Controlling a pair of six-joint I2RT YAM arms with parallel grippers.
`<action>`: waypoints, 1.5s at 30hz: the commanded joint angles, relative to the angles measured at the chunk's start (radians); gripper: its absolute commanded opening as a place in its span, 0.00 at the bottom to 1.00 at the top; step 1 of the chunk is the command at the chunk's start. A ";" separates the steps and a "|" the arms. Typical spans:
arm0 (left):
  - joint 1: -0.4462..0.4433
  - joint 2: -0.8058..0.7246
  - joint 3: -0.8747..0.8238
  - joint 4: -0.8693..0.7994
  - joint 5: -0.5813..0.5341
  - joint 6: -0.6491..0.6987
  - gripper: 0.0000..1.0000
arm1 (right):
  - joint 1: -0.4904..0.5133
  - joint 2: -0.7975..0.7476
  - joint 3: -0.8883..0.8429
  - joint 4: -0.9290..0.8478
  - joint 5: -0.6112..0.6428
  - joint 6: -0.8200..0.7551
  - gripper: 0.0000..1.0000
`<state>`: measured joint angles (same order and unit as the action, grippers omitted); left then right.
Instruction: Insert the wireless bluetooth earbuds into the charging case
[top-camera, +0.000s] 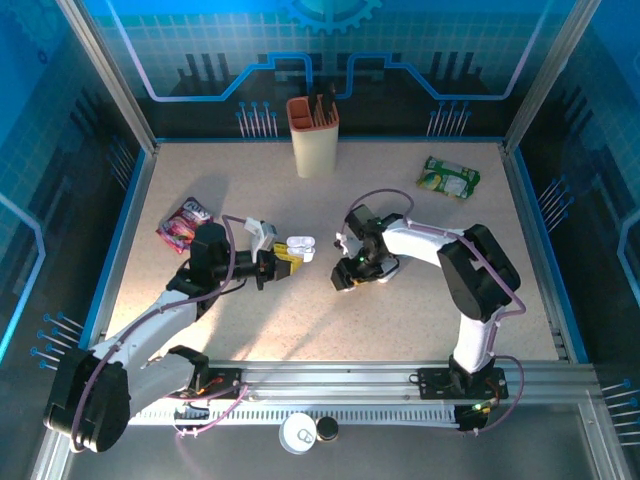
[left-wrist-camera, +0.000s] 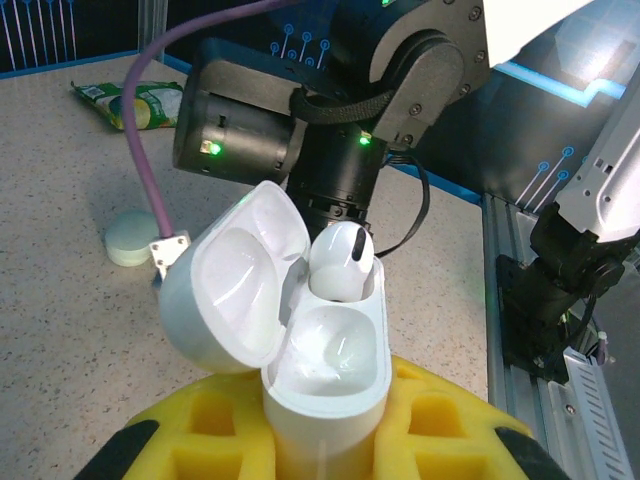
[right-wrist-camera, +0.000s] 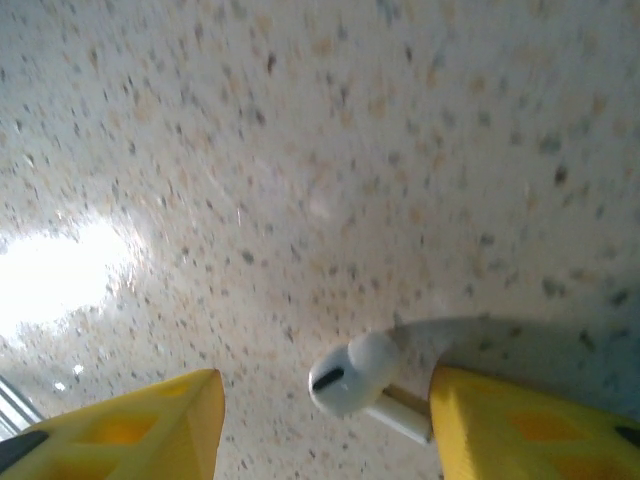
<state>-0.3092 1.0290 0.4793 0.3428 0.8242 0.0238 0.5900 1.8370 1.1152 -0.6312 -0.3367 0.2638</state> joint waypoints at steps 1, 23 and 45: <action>0.010 0.004 0.012 0.032 0.018 -0.015 0.10 | 0.010 -0.043 -0.047 -0.097 -0.033 0.037 0.57; 0.010 -0.019 0.018 -0.010 0.012 -0.004 0.10 | -0.020 0.152 0.252 -0.163 -0.126 -0.112 0.57; 0.011 0.015 0.036 0.005 0.018 -0.003 0.10 | -0.052 0.081 0.044 -0.092 -0.194 -0.127 0.49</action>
<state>-0.3092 1.0393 0.4797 0.3199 0.8238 0.0246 0.5419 1.9400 1.1961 -0.6685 -0.5179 0.1337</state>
